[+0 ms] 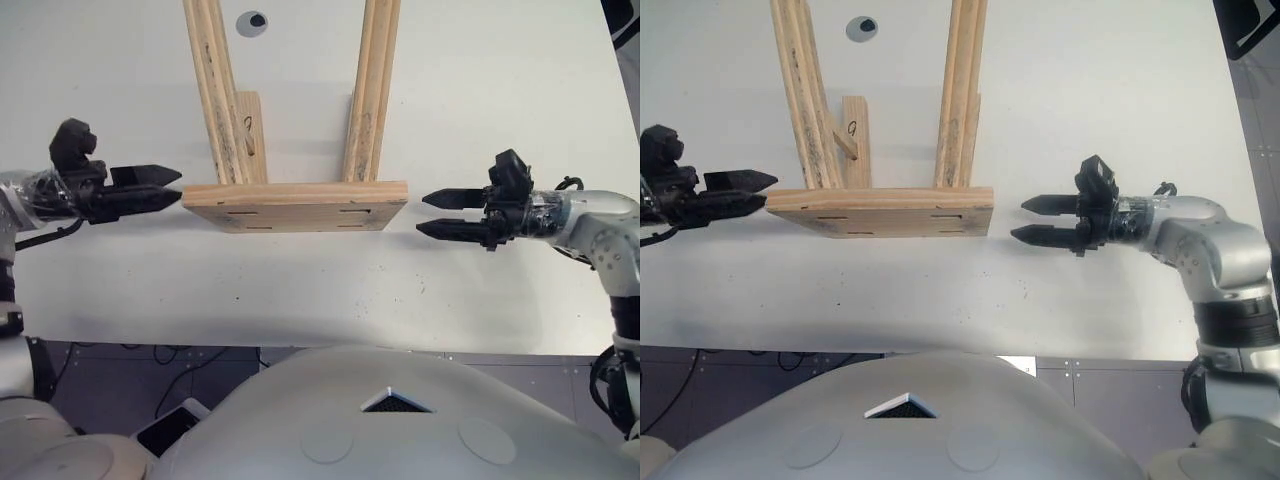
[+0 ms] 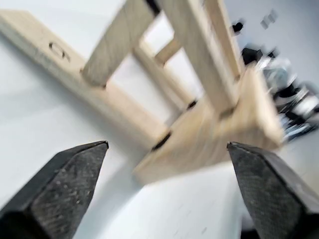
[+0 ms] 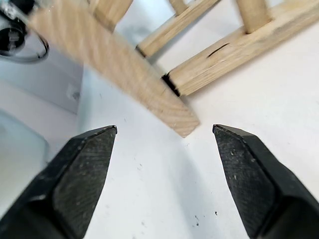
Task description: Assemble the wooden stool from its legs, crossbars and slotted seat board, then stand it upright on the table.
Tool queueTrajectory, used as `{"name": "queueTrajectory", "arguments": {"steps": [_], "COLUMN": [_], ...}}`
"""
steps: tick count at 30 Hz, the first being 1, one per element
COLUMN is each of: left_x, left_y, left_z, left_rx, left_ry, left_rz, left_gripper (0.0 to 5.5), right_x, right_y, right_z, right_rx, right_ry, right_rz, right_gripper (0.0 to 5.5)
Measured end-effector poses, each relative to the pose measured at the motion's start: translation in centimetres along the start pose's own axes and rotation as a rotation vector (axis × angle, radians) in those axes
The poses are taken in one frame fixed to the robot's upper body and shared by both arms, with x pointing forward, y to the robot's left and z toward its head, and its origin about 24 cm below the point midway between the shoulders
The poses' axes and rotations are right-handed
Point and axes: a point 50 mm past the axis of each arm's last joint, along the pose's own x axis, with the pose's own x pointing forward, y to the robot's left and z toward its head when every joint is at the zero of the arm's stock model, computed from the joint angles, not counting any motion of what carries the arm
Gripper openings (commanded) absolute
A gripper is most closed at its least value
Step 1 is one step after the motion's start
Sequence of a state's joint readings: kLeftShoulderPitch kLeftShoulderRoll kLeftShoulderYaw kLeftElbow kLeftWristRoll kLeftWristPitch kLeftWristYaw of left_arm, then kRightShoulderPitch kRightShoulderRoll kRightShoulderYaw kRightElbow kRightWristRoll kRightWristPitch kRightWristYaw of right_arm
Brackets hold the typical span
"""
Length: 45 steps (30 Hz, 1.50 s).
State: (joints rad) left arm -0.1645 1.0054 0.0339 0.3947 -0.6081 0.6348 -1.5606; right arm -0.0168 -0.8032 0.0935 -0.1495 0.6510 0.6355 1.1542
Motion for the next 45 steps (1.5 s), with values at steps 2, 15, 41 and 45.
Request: {"name": "queueTrajectory", "arguments": {"steps": [2, 15, 41, 45], "left_x": [-0.3, 3.7, 4.6, 3.9], "left_y": [0.0, -1.1, -4.6, -7.4], "left_z": [-1.5, -2.2, 0.6, 3.1], "left_rx": [0.149, 0.591, 0.439, 0.212], "left_ry": [0.079, 0.055, 0.059, 0.021], "left_rz": [0.071, 0.040, -0.107, -0.209], "left_gripper": [4.41, 3.46, 1.41, 1.39], "right_x": [0.3, 4.1, 1.4, -1.7], "right_y": [0.3, 0.1, 1.1, 2.6], "right_z": [-1.2, -0.9, 2.3, 5.6], "right_rx": [-0.144, -0.332, -0.325, -0.129], "right_ry": [0.032, -0.145, -0.144, -0.193], "right_rz": [-0.003, -0.033, 0.003, 0.066], "right_gripper": [3.54, 2.65, 1.38, 1.36]}}
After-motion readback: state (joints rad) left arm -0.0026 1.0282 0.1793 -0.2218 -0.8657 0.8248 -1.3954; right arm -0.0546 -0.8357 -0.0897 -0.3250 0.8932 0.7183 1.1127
